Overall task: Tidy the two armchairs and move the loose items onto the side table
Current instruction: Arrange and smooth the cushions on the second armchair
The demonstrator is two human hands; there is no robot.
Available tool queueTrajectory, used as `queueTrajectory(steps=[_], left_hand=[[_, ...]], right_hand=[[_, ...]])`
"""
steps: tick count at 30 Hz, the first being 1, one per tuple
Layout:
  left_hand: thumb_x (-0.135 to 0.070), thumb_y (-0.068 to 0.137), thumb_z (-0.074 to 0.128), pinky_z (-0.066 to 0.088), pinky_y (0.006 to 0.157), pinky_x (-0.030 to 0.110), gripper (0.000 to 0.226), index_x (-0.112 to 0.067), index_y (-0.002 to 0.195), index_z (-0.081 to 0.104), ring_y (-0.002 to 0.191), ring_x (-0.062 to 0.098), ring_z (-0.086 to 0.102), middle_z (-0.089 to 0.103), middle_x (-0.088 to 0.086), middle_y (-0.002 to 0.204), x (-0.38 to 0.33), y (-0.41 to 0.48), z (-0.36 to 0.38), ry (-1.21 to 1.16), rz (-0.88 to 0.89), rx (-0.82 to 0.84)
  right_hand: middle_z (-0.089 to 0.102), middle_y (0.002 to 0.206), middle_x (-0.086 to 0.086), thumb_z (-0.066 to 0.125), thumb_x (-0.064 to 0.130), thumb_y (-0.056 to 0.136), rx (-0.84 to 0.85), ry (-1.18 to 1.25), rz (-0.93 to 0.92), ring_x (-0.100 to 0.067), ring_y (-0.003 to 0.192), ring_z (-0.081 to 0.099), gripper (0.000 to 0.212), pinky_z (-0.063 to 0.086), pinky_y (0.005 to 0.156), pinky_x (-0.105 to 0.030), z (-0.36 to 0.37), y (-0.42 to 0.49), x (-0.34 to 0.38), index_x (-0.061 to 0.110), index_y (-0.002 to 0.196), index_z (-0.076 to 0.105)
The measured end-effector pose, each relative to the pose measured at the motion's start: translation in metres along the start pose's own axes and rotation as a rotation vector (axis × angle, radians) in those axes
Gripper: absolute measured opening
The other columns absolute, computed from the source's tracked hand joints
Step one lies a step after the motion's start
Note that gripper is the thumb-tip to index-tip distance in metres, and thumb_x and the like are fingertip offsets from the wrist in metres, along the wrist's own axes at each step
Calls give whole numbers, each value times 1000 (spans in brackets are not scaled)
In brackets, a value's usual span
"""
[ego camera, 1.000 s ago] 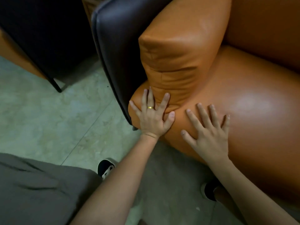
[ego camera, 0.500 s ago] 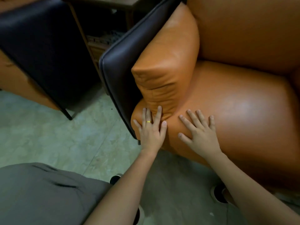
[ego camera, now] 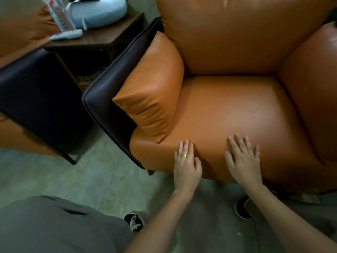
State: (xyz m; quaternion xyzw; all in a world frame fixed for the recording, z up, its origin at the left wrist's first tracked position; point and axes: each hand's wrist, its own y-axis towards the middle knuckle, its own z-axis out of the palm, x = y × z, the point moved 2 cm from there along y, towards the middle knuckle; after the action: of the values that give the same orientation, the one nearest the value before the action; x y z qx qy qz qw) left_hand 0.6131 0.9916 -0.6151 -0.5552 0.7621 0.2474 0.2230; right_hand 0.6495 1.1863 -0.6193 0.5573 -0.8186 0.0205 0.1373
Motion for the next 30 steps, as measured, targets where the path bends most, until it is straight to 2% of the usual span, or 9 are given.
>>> queueTrajectory(steps=[3, 7, 10, 15, 18, 22, 25, 27, 30], left_hand=[[-42, 103, 35, 9, 125, 50, 57, -21, 156, 30, 154, 16, 8, 19, 0, 166, -8, 28, 3, 239, 165, 100], [-56, 101, 30, 11, 123, 56, 61, -30, 156, 29, 154, 20, 14, 21, 0, 166, -14, 61, 11, 449, 293, 108], [-56, 99, 31, 14, 121, 57, 64, -27, 156, 29, 153, 22, 18, 23, -1, 165, -13, 72, 22, 539, 345, 43], [-55, 94, 34, 20, 117, 55, 66, -23, 152, 42, 149, 25, 30, 33, -1, 161, 3, 83, 43, 508, 413, -161], [-57, 95, 29, 25, 114, 56, 66, -22, 148, 47, 145, 27, 37, 41, 2, 157, 12, 86, 52, 496, 483, -233], [-56, 95, 32, 23, 116, 56, 65, -23, 149, 45, 146, 26, 36, 40, 1, 157, 1, 81, 43, 484, 416, -167], [-54, 96, 33, 16, 120, 56, 65, -26, 155, 34, 152, 23, 23, 30, -3, 162, -14, 76, 30, 503, 309, 8], [-57, 98, 28, 10, 122, 57, 66, -28, 157, 25, 154, 21, 13, 22, -5, 165, -22, 73, 23, 503, 254, 70], [-72, 95, 21, 0, 120, 59, 78, -28, 159, 16, 155, 22, 0, 8, -8, 168, -36, 71, 21, 486, 230, 165]], right_hand=[[16, 167, 5, 17, 57, 99, -11, -38, -14, -20, 155, 5, 63, 1, 124, -54, -5, 1, -17, 35, 157, 24], [26, 164, 4, 29, 53, 99, -95, -28, -58, -22, 154, 15, 58, 4, 123, -58, -1, 1, -23, 35, 154, 33], [38, 159, 0, 40, 47, 98, -281, 34, -54, -25, 151, 26, 53, 10, 122, -56, 12, 4, -26, 30, 148, 47], [58, 143, -2, 43, 43, 94, -702, 93, 128, -31, 138, 45, 49, 20, 117, -54, 44, 27, -16, 26, 135, 63], [60, 141, -3, 37, 44, 93, -772, 42, 114, -30, 135, 47, 52, 20, 115, -54, 55, 33, -13, 27, 133, 64], [58, 143, -1, 39, 43, 92, -702, 82, 146, -29, 138, 44, 51, 19, 116, -55, 47, 29, -14, 29, 135, 63], [54, 147, 0, 45, 41, 91, -527, 140, 155, -28, 142, 40, 50, 17, 118, -55, 25, 22, -12, 28, 137, 61], [43, 156, -1, 46, 42, 94, -412, 205, 181, -25, 148, 29, 51, 10, 123, -52, 14, 16, -12, 28, 143, 54], [20, 166, -5, 46, 43, 97, -433, 447, 479, -23, 153, 14, 58, 4, 125, -51, 4, 9, -23, 25, 152, 40]])
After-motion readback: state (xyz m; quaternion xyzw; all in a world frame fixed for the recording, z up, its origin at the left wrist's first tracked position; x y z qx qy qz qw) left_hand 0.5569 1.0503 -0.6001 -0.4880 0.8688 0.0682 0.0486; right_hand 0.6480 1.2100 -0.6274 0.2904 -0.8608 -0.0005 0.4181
